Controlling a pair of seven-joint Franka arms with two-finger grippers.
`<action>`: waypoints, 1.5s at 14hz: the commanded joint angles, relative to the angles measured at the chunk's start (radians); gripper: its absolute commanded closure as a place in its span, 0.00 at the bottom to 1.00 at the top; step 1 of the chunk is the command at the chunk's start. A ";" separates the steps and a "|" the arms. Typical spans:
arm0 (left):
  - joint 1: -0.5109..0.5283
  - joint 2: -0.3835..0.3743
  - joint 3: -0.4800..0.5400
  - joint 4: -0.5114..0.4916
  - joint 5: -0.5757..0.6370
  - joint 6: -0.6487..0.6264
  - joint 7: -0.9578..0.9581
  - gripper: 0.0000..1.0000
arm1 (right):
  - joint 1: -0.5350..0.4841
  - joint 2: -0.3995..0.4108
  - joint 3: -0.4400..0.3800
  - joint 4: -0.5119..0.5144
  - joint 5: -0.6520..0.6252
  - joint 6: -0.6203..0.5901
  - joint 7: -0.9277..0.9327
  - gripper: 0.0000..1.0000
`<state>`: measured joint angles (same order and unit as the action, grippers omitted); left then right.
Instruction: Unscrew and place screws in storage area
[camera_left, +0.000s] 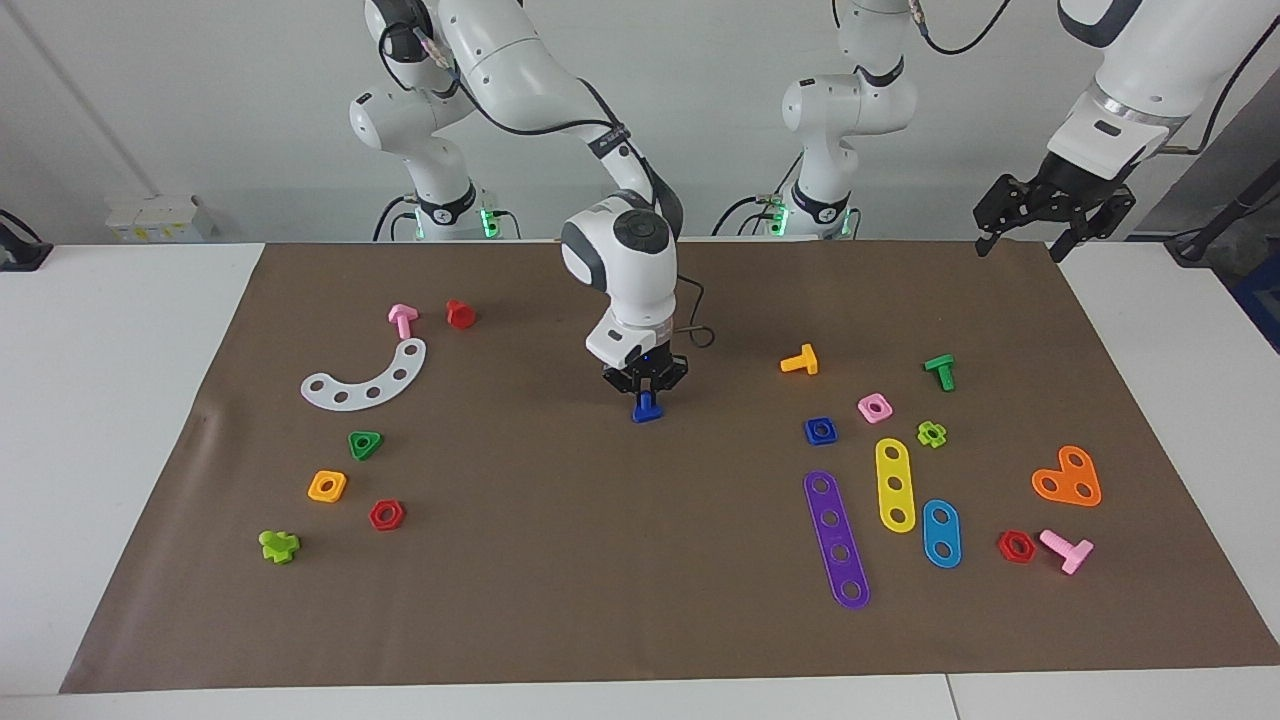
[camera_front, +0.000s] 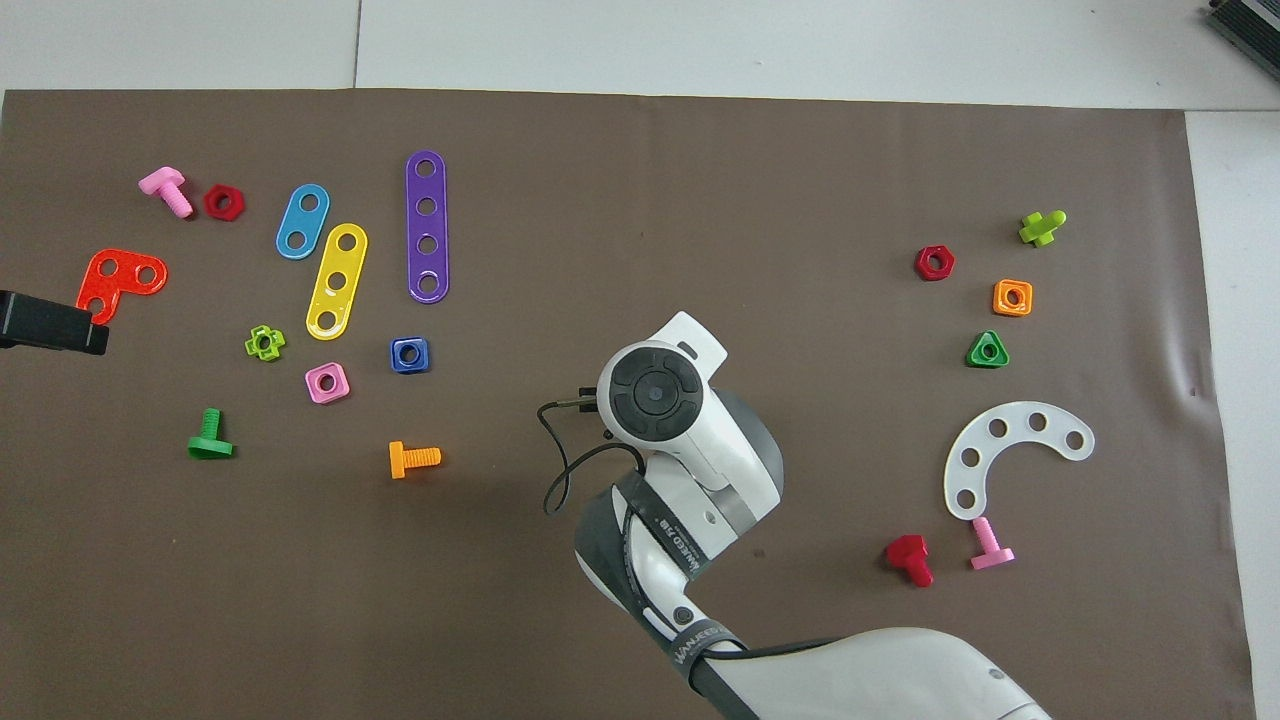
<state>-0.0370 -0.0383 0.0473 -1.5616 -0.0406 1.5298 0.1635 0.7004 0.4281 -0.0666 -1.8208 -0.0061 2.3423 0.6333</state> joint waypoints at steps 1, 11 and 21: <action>0.005 -0.014 -0.001 -0.012 -0.004 -0.011 -0.012 0.00 | -0.010 -0.067 -0.001 0.008 -0.014 -0.073 -0.006 1.00; 0.005 -0.014 -0.001 -0.012 -0.004 -0.011 -0.012 0.00 | -0.324 -0.273 -0.009 0.037 0.005 -0.314 -0.199 1.00; 0.005 -0.014 -0.001 -0.012 -0.004 -0.011 -0.012 0.00 | -0.567 -0.265 -0.009 -0.216 0.158 -0.117 -0.577 1.00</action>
<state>-0.0370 -0.0383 0.0475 -1.5616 -0.0406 1.5290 0.1622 0.1288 0.1759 -0.0842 -1.9645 0.1165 2.1435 0.0727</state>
